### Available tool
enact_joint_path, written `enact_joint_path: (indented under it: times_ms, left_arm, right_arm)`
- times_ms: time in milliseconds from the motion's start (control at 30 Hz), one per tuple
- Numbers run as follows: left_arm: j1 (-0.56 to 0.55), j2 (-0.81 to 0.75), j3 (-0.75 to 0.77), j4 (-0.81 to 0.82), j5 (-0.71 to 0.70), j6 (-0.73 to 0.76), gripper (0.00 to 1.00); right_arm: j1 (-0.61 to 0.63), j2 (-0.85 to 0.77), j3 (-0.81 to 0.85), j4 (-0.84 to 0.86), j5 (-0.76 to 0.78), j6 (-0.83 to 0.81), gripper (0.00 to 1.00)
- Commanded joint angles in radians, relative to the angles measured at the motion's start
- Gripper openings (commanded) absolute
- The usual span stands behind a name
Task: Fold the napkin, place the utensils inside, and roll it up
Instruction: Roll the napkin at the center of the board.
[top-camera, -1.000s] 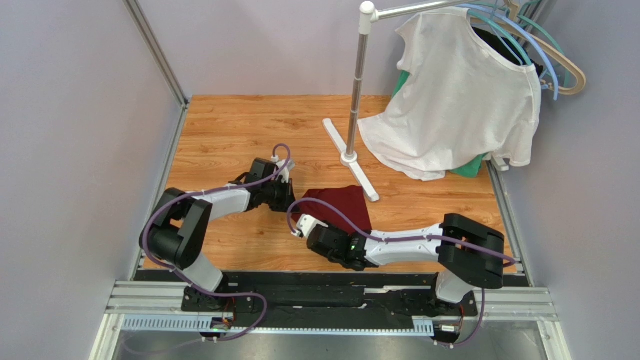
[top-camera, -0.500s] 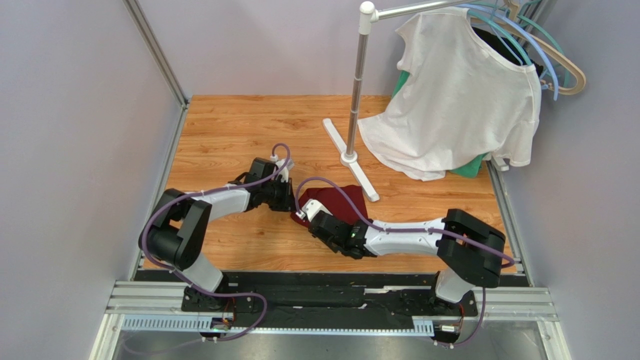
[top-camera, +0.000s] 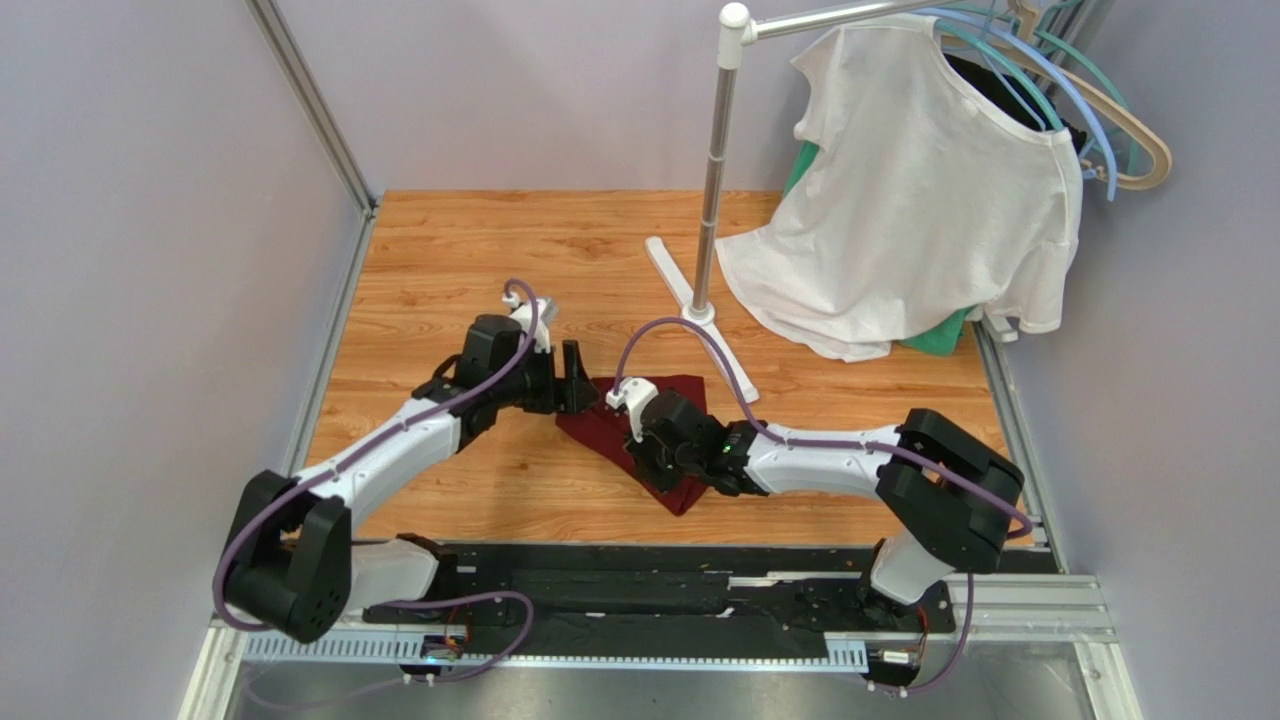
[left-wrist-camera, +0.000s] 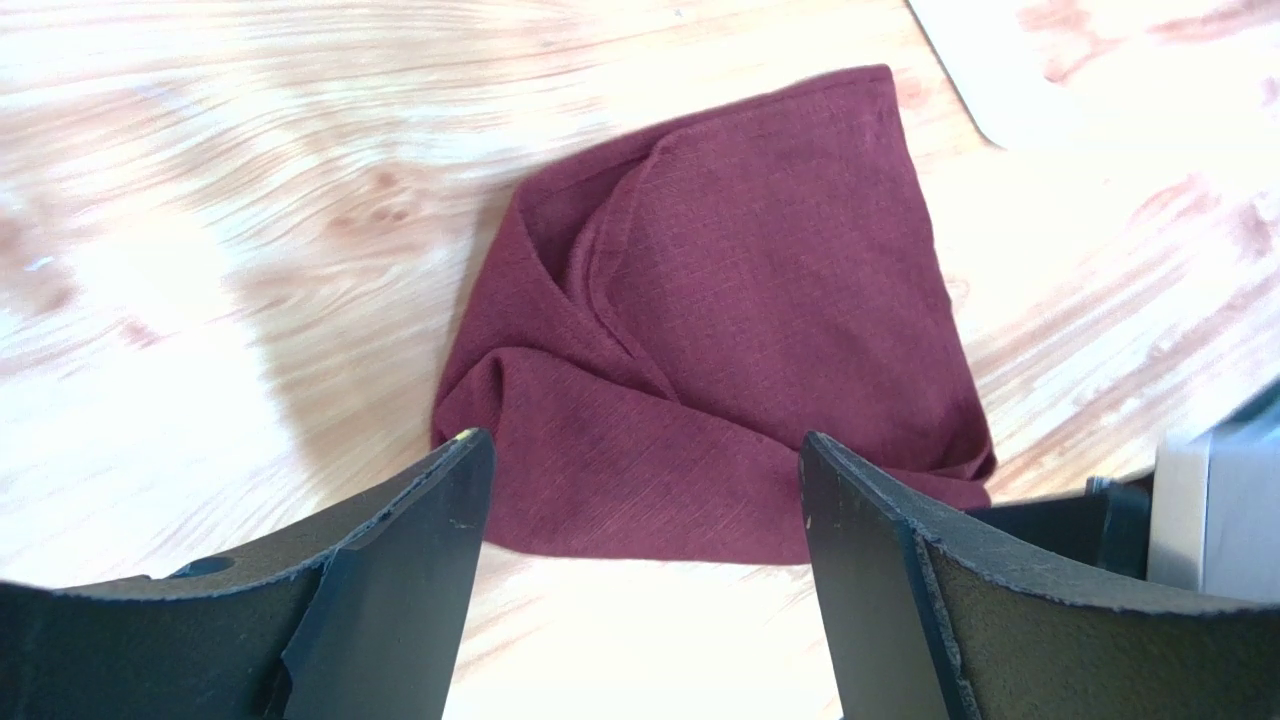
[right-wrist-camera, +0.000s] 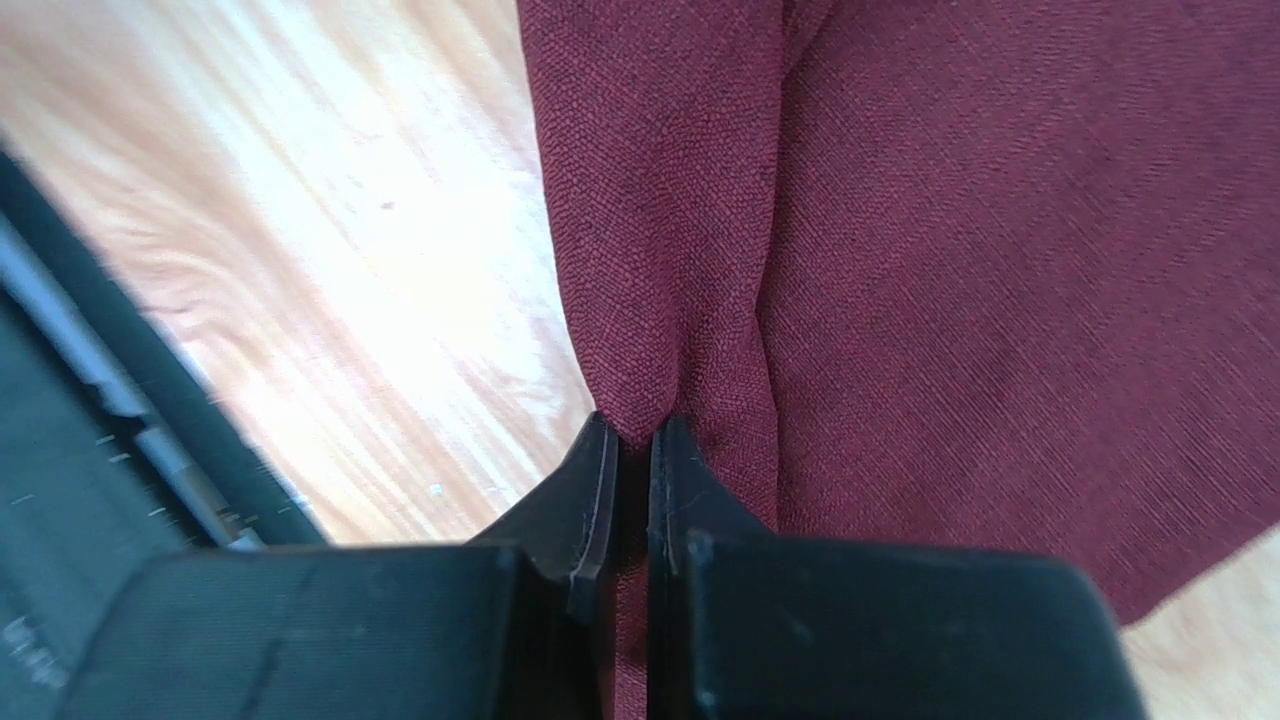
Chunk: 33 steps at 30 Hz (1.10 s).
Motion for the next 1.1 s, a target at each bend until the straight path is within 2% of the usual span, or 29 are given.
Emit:
enact_joint_path:
  times_ms: [0,167,400,600,733,867,1067]
  left_arm:
    - [-0.004,-0.1,-0.094,0.034,-0.079,-0.005,0.82]
    - [-0.006,-0.213,-0.222,0.249,0.056,0.037,0.8]
    - [-0.067,-0.267,-0.311,0.411,0.196,0.109,0.77]
    - [-0.136,-0.217,-0.326,0.436,0.311,0.128,0.77]
    - [-0.194,-0.116,-0.288,0.408,0.351,0.147,0.76]
    - [-0.25,-0.05,-0.254,0.35,0.341,0.178,0.74]
    - [-0.262,-0.057,-0.25,0.322,0.251,0.192,0.73]
  right_arm:
    - [-0.033,0.062,-0.09,-0.09,-0.289,0.044,0.0]
    - [-0.072,0.085,-0.09,-0.075,-0.414,0.027,0.0]
    - [-0.144,0.106,-0.058,-0.13,-0.54,-0.025,0.0]
    - [-0.217,0.141,-0.012,-0.214,-0.64,-0.097,0.0]
    - [-0.251,0.178,0.023,-0.257,-0.704,-0.134,0.0]
    - [-0.288,0.203,0.051,-0.283,-0.728,-0.148,0.0]
    - [-0.325,0.243,0.075,-0.3,-0.778,-0.163,0.0]
